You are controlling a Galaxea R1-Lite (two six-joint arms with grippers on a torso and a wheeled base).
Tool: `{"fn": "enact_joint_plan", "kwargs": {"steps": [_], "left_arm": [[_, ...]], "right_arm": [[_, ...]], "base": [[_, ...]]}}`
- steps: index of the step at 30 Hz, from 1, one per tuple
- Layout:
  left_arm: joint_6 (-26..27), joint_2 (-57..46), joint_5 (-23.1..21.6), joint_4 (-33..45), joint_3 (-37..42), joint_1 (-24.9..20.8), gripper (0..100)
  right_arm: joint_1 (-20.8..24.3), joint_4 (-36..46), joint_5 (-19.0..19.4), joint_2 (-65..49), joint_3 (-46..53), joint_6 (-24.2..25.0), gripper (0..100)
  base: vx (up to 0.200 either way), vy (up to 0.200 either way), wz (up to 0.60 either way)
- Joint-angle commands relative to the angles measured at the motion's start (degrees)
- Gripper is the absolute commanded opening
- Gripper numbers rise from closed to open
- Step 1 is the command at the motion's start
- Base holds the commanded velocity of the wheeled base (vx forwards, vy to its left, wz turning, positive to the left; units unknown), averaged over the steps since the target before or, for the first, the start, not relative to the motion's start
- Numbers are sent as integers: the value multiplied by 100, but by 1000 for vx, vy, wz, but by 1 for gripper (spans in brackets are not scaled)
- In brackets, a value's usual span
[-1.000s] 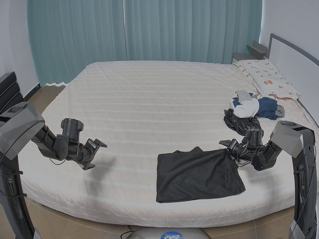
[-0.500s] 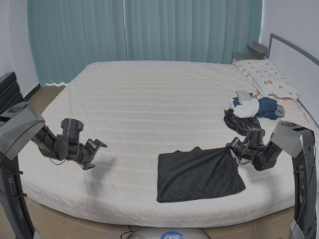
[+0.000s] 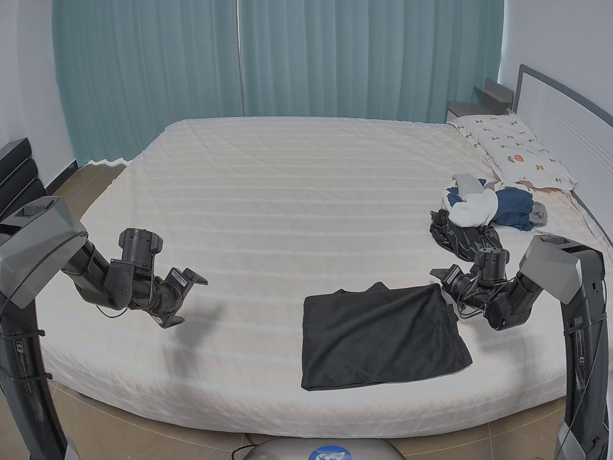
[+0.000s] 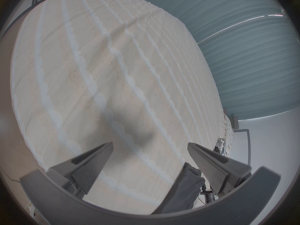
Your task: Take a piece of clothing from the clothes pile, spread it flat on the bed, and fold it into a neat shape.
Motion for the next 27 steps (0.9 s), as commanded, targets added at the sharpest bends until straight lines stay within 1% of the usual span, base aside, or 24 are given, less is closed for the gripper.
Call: {"fn": "enact_joint_plan", "kwargs": {"steps": [1,3,4,6,9,14,15,22,27], "left_arm": [[-2,18,95,-9,-2,0,100],[-11,45,201,-9,-11,-8,100],[-11,71,280,-9,-20,-35,100],[-20,89,289,-9,-20,-61,100],[-11,89,289,-9,-20,-70,100],[7,80,271,-9,-11,-79,100],[7,80,262,-9,-11,-79,100],[-2,80,245,-9,-29,-70,100],[-2,89,245,-1,-81,-79,100]], "right_arm": [[-17,-14,17,-53,18,38,100],[-61,-49,17,-80,36,82,100],[-140,-189,8,-97,71,232,100],[-219,-330,-1,-124,89,416,100],[-298,-365,17,-220,159,618,100],[-307,-471,8,-238,176,864,100],[-307,-506,8,-238,194,891,100],[-281,-778,8,-194,317,900,100],[-281,-805,26,-194,326,908,100]], "base": [[0,0,0],[0,0,0],[0,0,0],[0,0,0],[-200,0,0],[-200,0,0],[-200,0,0],[0,0,0],[0,0,0]]}}
